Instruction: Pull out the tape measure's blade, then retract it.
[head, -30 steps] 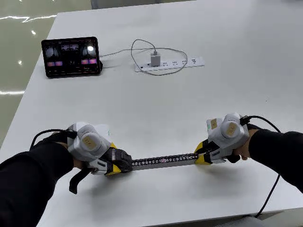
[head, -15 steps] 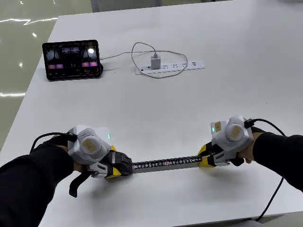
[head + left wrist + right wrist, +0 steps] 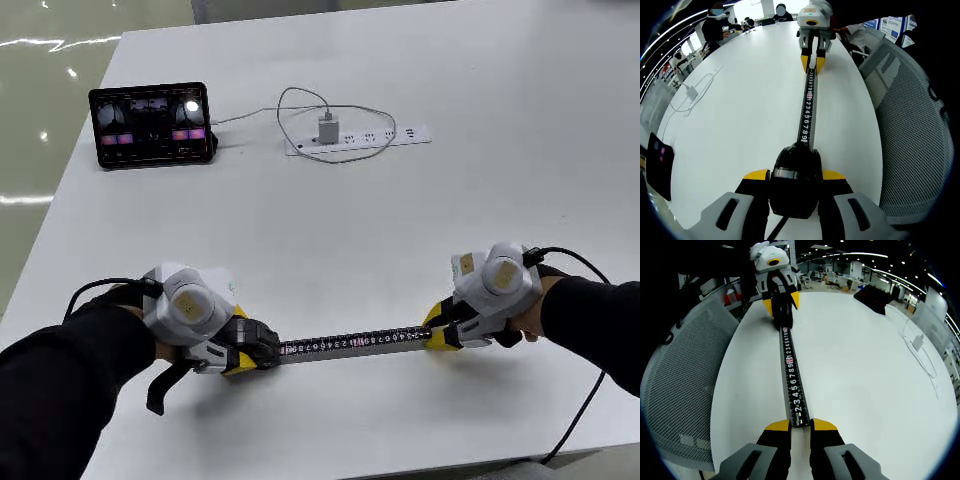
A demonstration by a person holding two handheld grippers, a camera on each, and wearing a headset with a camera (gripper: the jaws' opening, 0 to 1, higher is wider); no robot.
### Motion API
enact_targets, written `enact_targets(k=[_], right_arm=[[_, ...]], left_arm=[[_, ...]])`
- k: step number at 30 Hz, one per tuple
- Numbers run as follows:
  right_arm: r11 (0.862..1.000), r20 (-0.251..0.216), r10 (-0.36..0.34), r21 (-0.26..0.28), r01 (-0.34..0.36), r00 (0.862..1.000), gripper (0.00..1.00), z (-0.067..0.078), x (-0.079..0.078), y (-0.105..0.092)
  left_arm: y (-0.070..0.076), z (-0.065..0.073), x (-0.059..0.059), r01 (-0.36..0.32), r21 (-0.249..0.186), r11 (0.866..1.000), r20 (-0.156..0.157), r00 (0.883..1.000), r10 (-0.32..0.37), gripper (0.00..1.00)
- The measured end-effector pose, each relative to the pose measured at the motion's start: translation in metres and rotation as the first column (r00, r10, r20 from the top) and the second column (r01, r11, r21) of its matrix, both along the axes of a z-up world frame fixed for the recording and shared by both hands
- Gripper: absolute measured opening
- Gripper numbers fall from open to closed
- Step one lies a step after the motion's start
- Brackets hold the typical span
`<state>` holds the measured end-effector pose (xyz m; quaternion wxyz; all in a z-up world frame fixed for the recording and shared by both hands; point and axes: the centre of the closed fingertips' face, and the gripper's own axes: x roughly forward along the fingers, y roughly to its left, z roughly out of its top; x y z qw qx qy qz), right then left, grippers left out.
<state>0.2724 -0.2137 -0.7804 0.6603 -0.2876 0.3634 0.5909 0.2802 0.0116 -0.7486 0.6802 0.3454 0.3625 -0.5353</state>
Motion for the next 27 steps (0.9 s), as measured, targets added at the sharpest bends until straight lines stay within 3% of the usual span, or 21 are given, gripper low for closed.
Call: enact_targets(k=[27], right_arm=[[1.0,0.002,-0.015,-0.003,0.015,1.0,0.1,0.001,-0.001,-0.012]], left_arm=[[0.0,-0.001,0.0,-0.001,-0.001,1.0,0.001,1.0,0.001,0.31]])
